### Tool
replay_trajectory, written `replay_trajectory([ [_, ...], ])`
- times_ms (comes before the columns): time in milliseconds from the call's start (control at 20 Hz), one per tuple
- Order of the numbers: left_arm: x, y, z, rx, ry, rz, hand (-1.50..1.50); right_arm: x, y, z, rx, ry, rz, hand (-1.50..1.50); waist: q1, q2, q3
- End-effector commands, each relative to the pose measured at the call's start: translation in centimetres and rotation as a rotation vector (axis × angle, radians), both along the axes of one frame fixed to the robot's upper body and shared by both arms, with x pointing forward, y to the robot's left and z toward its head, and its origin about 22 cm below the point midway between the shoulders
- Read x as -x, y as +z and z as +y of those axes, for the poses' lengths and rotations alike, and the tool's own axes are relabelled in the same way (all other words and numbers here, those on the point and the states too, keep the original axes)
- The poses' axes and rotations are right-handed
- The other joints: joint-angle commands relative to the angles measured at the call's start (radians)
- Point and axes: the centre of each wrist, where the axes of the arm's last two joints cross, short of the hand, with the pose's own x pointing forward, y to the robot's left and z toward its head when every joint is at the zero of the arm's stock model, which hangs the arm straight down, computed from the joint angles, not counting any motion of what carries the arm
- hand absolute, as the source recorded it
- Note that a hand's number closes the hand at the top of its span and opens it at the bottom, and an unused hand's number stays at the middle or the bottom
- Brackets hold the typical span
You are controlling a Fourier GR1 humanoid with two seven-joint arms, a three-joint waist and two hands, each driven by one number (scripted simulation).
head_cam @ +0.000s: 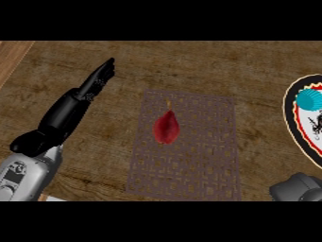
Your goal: Pick the cupcake from the placemat and place it in the plate
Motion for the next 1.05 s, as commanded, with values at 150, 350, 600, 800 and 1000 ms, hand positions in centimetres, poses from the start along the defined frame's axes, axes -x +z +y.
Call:
replay_trajectory([
  [150, -0.2, 0.1, -0.4, -0.006, -0.005, 0.0, 0.0, 4.0, -1.7, 1.6, 0.187, 0.094, -0.276, -1.5, 0.011, 0.005, -0.004],
  [350, -0.2, 0.1, -0.9, -0.008, -0.023, 0.001, 0.0, 4.2, -2.2, 2.6, 0.243, 0.124, -0.3, -1.5, 0.015, 0.009, -0.004],
  [600, -0.3, 0.1, -0.8, -0.005, -0.021, -0.009, 0.0, 4.7, -3.2, 3.1, 0.263, 0.161, -0.328, -1.5, 0.006, 0.006, -0.006],
  [800, -0.5, 0.4, -0.9, -0.011, -0.015, -0.007, 0.0, 4.6, -3.7, 3.8, 0.276, 0.172, -0.33, -1.5, 0.011, 0.007, -0.005],
  [1000, -0.3, 0.1, -0.4, -0.016, -0.028, 0.0, 0.0, 5.3, -4.3, 3.7, 0.266, 0.214, -0.341, -1.5, 0.027, 0.002, -0.005],
])
